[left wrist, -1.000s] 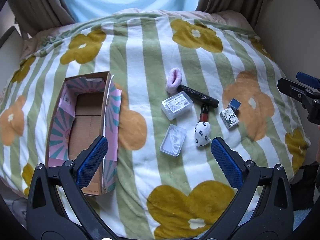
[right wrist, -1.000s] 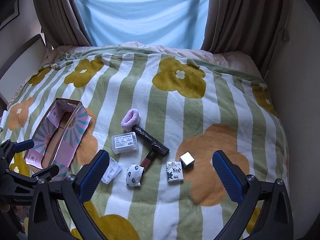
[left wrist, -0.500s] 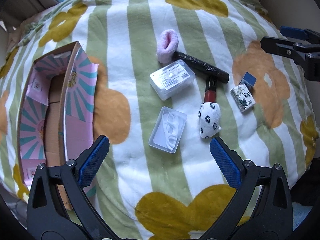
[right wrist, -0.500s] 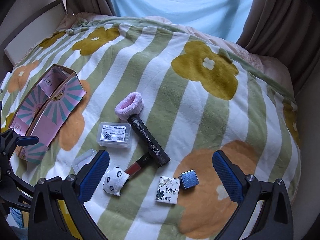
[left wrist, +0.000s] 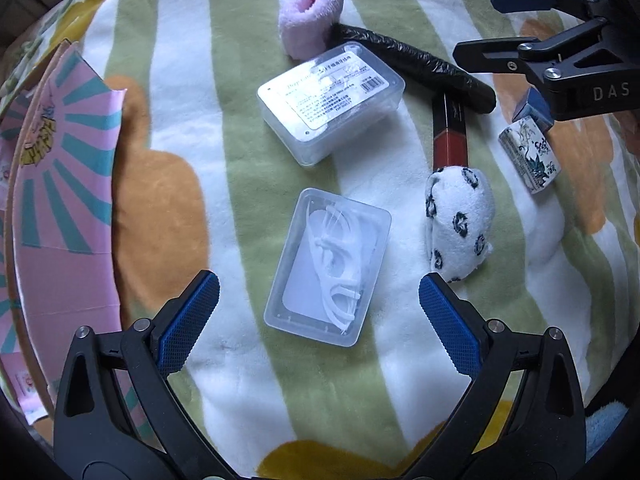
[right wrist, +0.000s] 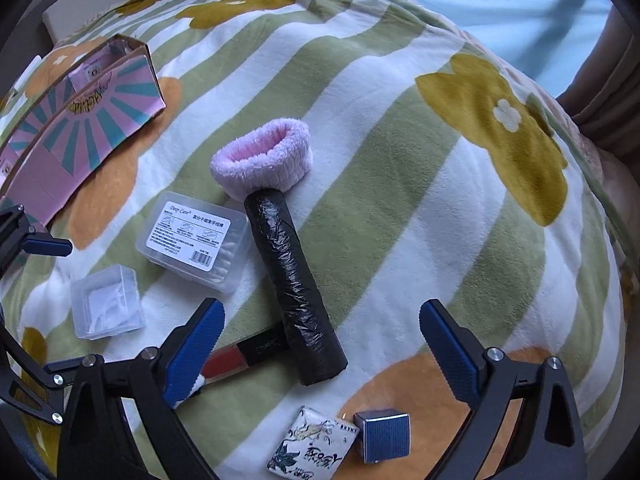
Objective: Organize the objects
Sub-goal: 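Grasp the clear floss-pick case with the left gripper while the right grasps the black-wrapped handle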
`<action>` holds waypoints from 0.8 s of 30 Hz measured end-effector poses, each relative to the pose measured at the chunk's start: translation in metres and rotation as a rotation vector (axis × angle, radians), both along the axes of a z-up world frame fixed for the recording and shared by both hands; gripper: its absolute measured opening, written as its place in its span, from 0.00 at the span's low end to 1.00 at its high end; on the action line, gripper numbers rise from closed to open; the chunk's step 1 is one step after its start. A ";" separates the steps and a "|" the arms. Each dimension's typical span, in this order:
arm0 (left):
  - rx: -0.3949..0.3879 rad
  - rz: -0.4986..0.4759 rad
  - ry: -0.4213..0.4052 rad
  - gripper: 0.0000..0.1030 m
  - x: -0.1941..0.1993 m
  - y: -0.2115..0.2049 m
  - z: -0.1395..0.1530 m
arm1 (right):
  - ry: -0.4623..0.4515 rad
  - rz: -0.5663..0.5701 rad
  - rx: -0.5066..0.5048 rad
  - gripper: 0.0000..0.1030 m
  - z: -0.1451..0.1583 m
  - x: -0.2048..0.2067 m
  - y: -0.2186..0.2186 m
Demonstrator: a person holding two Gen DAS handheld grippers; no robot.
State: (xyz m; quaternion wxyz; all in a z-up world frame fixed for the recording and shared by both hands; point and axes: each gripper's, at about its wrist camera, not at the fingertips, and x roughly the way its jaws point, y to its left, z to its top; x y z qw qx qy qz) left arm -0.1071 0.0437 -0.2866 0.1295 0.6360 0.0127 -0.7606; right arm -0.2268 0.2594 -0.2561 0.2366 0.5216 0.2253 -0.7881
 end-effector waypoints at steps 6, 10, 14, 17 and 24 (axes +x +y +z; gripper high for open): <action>0.004 0.011 -0.011 0.88 -0.003 -0.003 -0.016 | -0.018 0.064 0.026 0.86 -0.030 -0.012 -0.011; 0.017 0.011 -0.008 0.75 -0.004 -0.004 -0.021 | -0.030 0.134 0.046 0.68 -0.044 -0.016 -0.021; 0.020 -0.010 -0.024 0.56 -0.004 -0.003 -0.029 | -0.043 0.186 0.073 0.52 -0.055 -0.018 -0.028; 0.015 -0.023 -0.023 0.53 -0.003 -0.001 -0.030 | -0.041 0.192 0.073 0.37 -0.057 -0.019 -0.027; 0.009 -0.034 -0.021 0.49 0.000 0.003 -0.029 | -0.039 0.191 0.066 0.24 -0.054 -0.017 -0.026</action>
